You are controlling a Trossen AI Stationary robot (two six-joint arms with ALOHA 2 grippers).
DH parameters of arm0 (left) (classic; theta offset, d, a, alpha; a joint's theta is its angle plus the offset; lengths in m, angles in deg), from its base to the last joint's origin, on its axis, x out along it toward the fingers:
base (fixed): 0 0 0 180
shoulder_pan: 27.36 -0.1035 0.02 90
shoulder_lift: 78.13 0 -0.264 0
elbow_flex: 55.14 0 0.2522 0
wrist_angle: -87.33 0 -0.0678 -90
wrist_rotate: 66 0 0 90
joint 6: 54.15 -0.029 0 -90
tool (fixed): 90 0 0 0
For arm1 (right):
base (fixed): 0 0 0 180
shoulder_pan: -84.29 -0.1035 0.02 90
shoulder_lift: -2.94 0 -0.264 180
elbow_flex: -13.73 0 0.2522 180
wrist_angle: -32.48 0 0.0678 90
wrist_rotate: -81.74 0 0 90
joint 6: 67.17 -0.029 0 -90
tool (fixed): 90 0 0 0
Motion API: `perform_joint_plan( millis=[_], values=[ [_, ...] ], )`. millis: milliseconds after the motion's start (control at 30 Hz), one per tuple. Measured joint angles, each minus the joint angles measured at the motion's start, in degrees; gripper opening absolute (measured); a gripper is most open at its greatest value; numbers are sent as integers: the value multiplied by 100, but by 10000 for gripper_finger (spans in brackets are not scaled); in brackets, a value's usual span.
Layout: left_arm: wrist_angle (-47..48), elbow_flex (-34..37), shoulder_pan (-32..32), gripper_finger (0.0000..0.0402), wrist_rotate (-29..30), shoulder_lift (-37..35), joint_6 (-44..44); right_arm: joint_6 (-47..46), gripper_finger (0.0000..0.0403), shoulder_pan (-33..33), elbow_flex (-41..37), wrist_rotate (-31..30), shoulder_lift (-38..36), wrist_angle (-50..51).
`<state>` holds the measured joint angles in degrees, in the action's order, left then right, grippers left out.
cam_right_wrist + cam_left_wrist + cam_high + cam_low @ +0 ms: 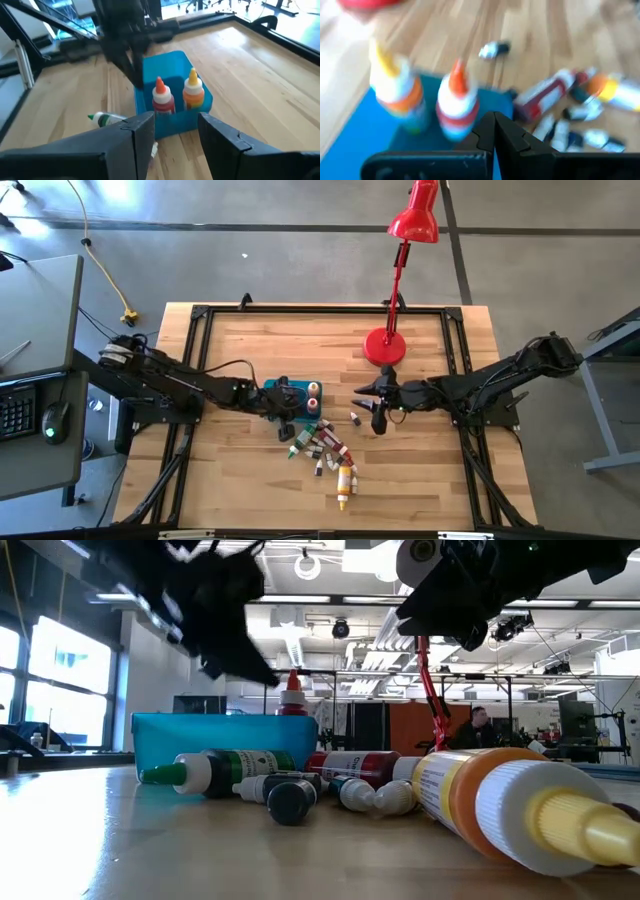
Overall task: Pick & Place food coloring
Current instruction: Put the large green food coloring into the blue bin
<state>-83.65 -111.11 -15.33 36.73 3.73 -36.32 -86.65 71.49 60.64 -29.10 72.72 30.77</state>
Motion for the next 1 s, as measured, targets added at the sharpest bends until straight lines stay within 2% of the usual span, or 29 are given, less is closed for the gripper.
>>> perform_joint_plan(
  millis=[100,200,333,467,633,733,867,1000],
  values=[
    [832,-427,252,0,23,-95,1,-3,145,2,2,37,29,81],
    [1782,-980,581,0,298,-105,123,-20,145,2,2,223,144,28],
    [2912,-1552,997,1,421,-95,1204,-78,145,0,2,249,397,-293],
    [3211,-1625,1465,1,546,-27,1702,39,145,4,2,180,601,-739],
    [3456,-1614,1948,1,914,225,1746,42,145,3,2,299,640,-842],
    [3306,-1632,2039,5,848,479,1760,45,144,0,2,302,640,-862],
    [3118,-1627,2066,38,520,904,1759,45,144,0,2,301,640,-874],
    [3018,-1625,2064,89,572,1266,1874,45,144,0,2,299,640,-883]
  ],
)
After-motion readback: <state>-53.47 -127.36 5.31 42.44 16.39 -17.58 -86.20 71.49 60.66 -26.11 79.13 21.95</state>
